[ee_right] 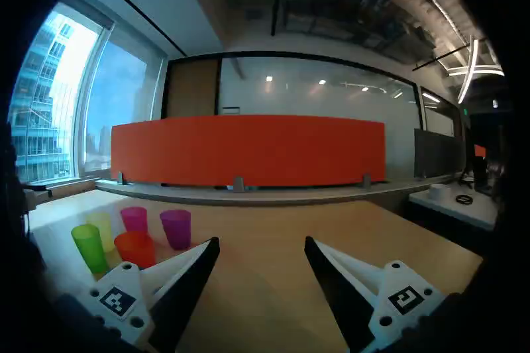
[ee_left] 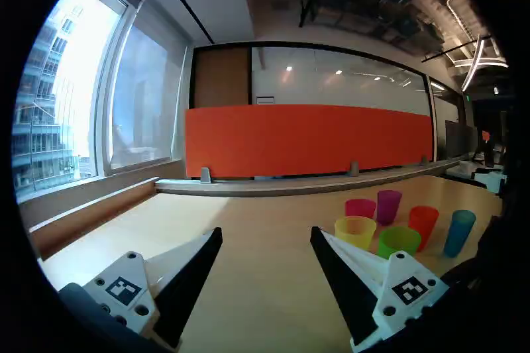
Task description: Pour water
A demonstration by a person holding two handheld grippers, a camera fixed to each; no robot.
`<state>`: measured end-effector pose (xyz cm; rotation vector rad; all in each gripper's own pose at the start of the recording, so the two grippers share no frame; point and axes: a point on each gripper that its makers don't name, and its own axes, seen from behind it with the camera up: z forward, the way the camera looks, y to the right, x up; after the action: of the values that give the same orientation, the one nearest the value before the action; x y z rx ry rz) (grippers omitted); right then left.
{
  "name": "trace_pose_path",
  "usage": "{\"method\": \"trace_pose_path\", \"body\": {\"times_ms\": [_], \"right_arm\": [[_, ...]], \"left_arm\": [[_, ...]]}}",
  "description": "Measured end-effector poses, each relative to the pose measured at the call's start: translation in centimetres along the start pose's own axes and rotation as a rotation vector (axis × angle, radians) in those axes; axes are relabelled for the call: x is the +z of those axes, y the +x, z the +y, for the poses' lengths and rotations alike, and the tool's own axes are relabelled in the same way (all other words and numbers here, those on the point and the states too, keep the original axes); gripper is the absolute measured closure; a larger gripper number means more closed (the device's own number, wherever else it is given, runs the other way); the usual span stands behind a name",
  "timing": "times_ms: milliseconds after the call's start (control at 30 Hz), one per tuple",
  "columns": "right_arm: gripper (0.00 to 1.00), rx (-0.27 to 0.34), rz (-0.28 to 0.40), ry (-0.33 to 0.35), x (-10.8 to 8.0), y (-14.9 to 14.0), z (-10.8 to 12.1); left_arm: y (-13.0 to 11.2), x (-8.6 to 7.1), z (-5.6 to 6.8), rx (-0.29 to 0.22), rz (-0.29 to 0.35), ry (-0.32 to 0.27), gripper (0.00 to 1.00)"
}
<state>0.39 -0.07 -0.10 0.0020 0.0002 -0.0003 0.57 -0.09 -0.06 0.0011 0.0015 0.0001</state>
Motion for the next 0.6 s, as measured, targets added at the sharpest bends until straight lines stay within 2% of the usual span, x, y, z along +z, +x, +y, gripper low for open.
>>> {"method": "trace_pose_path", "body": {"times_ms": [300,600], "right_arm": [[0.01,-0.006,-0.017,0.031,-0.1,4.8,-0.2],[0.01,0.001,-0.027,0.056,0.1,10.3,0.1]], "left_arm": [[5.3,0.2,-0.6,-0.017,-0.002,0.008,0.01],[10.7,0.7,-0.5,-0.015,-0.009,-0.006,0.01]]}}
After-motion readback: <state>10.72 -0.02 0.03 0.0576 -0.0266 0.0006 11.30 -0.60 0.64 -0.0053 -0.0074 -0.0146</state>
